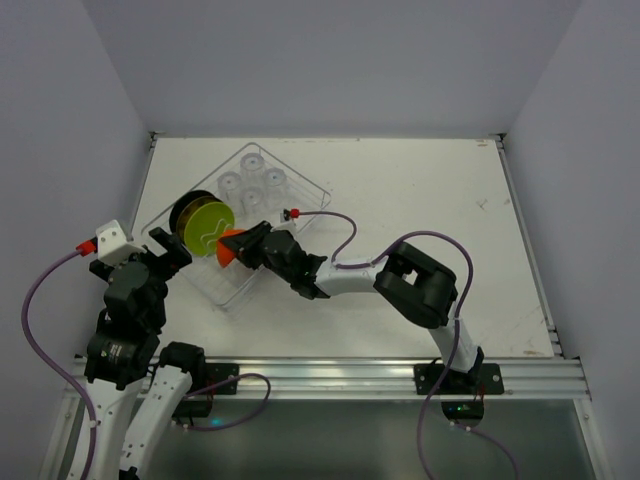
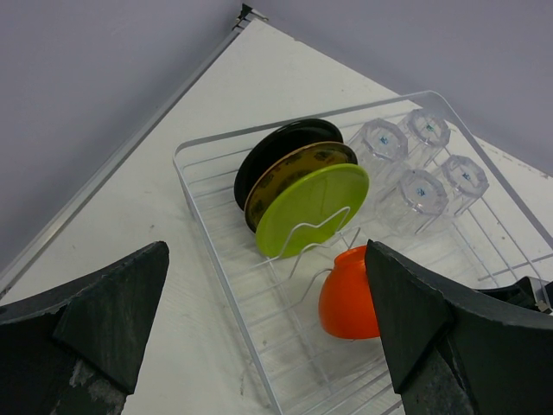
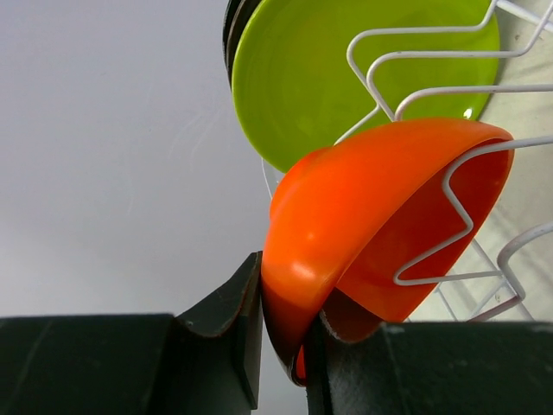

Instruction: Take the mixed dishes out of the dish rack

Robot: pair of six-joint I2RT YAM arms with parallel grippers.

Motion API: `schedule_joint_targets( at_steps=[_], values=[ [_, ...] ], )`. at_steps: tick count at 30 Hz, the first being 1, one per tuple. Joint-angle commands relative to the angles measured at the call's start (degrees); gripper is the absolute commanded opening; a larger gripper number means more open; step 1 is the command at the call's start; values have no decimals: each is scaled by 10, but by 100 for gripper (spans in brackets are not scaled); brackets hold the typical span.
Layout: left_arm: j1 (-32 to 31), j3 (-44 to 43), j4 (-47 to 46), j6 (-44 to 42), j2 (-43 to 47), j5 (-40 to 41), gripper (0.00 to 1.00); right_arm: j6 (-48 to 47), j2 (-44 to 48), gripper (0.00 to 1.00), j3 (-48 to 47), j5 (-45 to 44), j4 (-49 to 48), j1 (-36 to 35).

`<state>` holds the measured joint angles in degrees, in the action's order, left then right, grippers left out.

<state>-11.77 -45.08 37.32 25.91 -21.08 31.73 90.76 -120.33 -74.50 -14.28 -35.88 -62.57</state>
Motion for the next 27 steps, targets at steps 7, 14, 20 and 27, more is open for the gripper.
schedule_joint_targets(
  at_steps=[7,14,20,27],
  values=[
    [-4,8,-25,-10,3,1,100,-39,40,0,-6,15,-67,2],
    [-5,6,-23,-9,14,9,100,-74,51,0,-13,46,-94,9],
    [-5,5,-19,-4,22,16,100,-129,67,0,-38,87,-72,31],
    [-5,5,-19,-3,27,15,100,-182,85,0,-70,140,-23,61]
  ],
)
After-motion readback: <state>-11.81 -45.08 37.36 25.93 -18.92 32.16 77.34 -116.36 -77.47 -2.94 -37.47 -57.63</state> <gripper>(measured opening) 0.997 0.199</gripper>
